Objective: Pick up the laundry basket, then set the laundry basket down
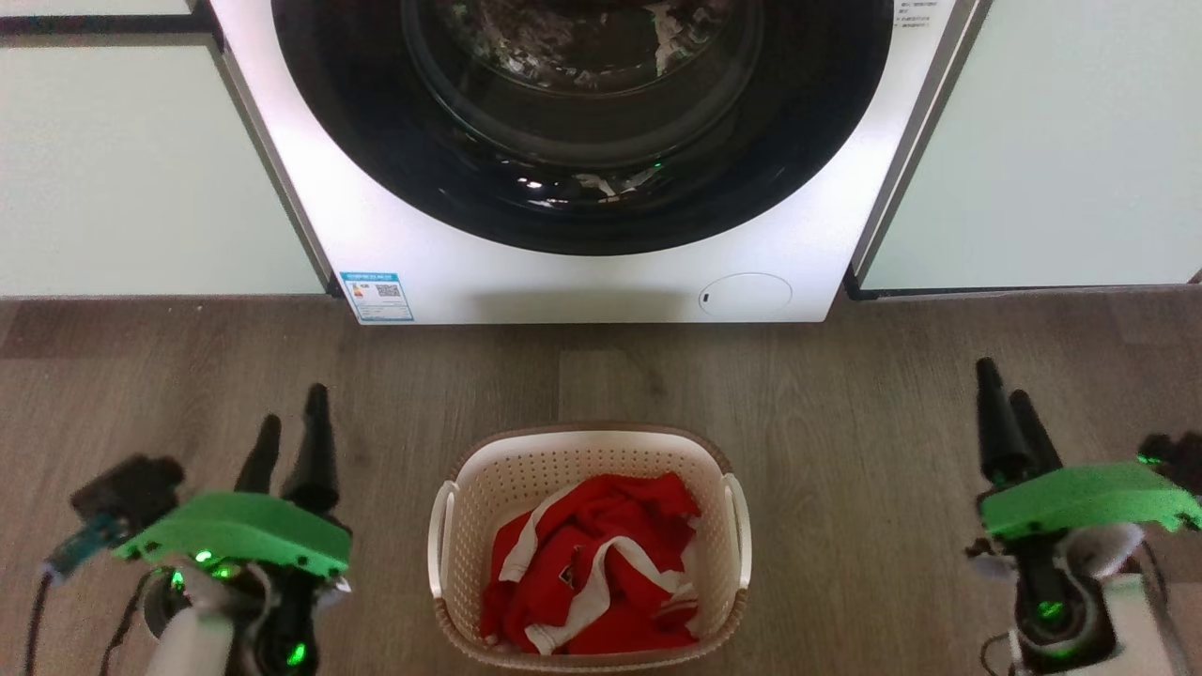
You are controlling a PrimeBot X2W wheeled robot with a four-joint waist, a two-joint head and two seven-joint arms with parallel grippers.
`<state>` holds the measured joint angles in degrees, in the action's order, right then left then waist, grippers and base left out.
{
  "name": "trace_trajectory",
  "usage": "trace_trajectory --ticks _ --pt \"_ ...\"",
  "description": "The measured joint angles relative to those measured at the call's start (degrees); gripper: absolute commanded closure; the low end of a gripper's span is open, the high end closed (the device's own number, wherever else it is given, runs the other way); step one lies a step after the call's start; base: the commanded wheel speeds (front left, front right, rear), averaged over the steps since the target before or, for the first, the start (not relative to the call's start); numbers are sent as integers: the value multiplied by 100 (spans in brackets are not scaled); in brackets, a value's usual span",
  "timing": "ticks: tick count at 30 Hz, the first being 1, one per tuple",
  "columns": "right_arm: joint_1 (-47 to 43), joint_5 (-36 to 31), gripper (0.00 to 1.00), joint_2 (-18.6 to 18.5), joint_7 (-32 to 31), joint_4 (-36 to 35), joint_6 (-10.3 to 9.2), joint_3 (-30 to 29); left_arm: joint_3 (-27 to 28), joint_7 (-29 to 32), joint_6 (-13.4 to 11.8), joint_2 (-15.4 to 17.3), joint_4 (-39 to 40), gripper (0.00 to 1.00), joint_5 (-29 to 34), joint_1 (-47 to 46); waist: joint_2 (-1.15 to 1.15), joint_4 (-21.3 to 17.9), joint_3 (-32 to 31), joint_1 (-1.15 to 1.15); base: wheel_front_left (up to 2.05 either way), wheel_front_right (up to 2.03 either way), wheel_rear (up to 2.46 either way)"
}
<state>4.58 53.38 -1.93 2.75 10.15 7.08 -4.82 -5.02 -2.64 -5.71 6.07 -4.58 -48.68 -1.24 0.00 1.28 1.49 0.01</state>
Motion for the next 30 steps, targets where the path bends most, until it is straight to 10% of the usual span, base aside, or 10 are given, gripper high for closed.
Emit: trace_trajectory --ticks 18,30 --pt "14 -1751 0 -5 310 175 0 419 -1137 -307 -552 483 -341 0 1067 -245 0 19 15 0 0 0 0" --pt "210 -2495 0 -12 501 -558 0 270 -1481 -511 -1611 850 547 0 2212 -448 0 33 11 0 0 0 0"
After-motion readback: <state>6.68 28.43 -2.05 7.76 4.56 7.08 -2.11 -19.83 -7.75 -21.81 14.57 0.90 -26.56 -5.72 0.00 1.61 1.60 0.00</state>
